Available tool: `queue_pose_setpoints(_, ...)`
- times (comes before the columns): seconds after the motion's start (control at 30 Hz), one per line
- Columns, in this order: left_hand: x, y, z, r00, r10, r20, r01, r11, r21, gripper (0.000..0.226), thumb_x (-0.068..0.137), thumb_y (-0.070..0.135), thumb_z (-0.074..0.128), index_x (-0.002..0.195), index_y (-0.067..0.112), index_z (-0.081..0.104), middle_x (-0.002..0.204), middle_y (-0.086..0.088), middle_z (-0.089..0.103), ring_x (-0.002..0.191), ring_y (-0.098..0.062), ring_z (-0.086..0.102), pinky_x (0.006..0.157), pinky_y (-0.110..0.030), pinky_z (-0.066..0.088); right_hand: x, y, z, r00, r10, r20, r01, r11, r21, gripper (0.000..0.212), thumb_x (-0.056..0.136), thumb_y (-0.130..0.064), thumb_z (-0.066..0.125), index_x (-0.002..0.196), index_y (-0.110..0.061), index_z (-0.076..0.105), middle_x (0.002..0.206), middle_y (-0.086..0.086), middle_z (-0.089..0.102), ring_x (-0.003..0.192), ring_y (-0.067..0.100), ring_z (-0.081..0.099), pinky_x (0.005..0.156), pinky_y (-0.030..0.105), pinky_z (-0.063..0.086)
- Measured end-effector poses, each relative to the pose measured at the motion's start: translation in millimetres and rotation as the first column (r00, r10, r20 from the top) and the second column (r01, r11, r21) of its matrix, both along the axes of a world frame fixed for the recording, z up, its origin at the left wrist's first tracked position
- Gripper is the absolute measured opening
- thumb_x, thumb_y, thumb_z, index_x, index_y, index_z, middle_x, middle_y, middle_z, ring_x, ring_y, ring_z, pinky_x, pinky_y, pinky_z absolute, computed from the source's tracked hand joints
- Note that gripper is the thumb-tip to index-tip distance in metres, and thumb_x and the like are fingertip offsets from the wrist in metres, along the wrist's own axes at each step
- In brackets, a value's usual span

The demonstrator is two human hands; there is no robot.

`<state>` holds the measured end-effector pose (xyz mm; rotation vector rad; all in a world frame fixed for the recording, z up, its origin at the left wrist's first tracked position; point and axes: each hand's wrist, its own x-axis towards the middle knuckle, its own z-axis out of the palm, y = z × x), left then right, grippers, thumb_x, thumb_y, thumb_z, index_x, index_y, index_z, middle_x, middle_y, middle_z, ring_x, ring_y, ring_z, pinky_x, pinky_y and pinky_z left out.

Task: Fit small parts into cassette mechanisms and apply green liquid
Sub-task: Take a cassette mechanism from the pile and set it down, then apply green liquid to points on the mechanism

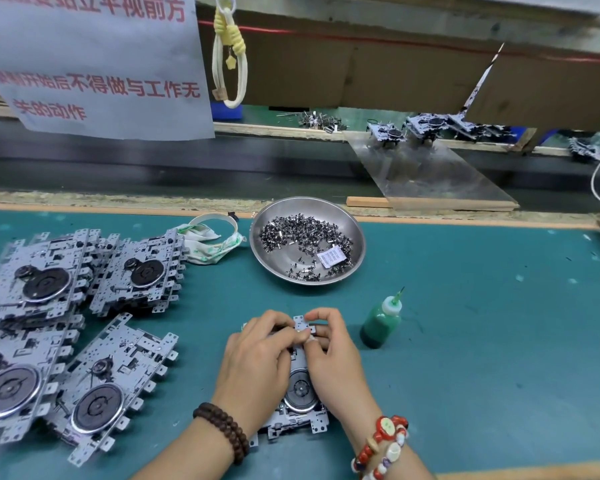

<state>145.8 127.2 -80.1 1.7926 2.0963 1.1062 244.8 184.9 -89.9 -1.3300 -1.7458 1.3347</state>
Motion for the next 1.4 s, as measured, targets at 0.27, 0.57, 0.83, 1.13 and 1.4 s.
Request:
queue_pose_setpoints(0.27, 2, -1, 2, 0.994, 0.046, 0.102, -0.039, 0.996, -0.075, 0.035, 0.079, -0.006, 0.057, 0.093, 0.021, 0.074, 0.099, 0.007, 0.062, 0.094, -0.018, 0.057, 0.082, -0.042, 0.046, 3, 4, 7, 0.993, 0.033, -0.117, -0.047, 0.991, -0.124, 0.033, 0.088, 0.006, 0.045, 0.091, -0.026, 0.051, 0.094, 0.001, 0.063, 0.082, 0.009, 0.059, 0.077, 0.020, 0.047)
queue_pose_setpoints(0.57, -2, -3, -1, 0.990, -0.003, 0.140, 0.012, 0.998, -0.063, 0.043, 0.076, -0.011, 0.058, 0.097, 0.024, 0.074, 0.106, 0.006, 0.060, 0.100, -0.017, 0.057, 0.085, -0.042, 0.047, -2, 2, 3, 0.994, -0.036, -0.099, 0.024, 0.992, -0.123, 0.031, 0.086, 0.003, 0.047, 0.088, -0.027, 0.053, 0.085, -0.004, 0.063, 0.068, 0.007, 0.055, 0.069, 0.024, 0.046)
queue_pose_setpoints(0.83, -5, -6, 0, 0.990, -0.004, 0.143, 0.022, 0.992, -0.125, 0.046, 0.082, -0.001, 0.055, 0.103, 0.036, 0.070, 0.120, 0.022, 0.045, 0.115, -0.009, 0.049, 0.099, -0.032, 0.040, 12, 0, 9, 0.992, 0.084, -0.096, -0.089, 0.995, -0.049, 0.033, 0.089, 0.000, 0.051, 0.098, -0.032, 0.051, 0.104, -0.015, 0.058, 0.089, -0.006, 0.056, 0.079, 0.008, 0.043)
queue_pose_setpoints(1.13, -9, -33, -2, 0.910, 0.298, 0.289, -0.263, 0.952, -0.155, 0.038, 0.087, 0.013, 0.057, 0.117, 0.036, 0.050, 0.115, 0.011, 0.036, 0.107, -0.006, 0.033, 0.095, -0.023, 0.028, 66, -14, -1, 0.865, -0.439, -0.245, 0.488, 0.849, 0.203, 0.051, 0.077, 0.003, 0.068, 0.105, -0.033, 0.045, 0.107, -0.004, 0.047, 0.087, 0.000, 0.047, 0.069, 0.012, 0.043)
queue_pose_setpoints(1.4, -22, -42, 10, 0.881, 0.289, 0.375, -0.089, 0.879, -0.468, 0.040, 0.086, 0.027, 0.060, 0.112, 0.046, 0.036, 0.098, 0.017, 0.050, 0.065, -0.014, 0.061, 0.075, -0.031, 0.051, 60, 19, -1, 0.975, -0.222, -0.007, 0.220, 0.959, 0.179, 0.037, 0.082, -0.015, 0.068, 0.103, -0.038, 0.048, 0.103, -0.009, 0.059, 0.103, 0.016, 0.054, 0.085, 0.027, 0.039)
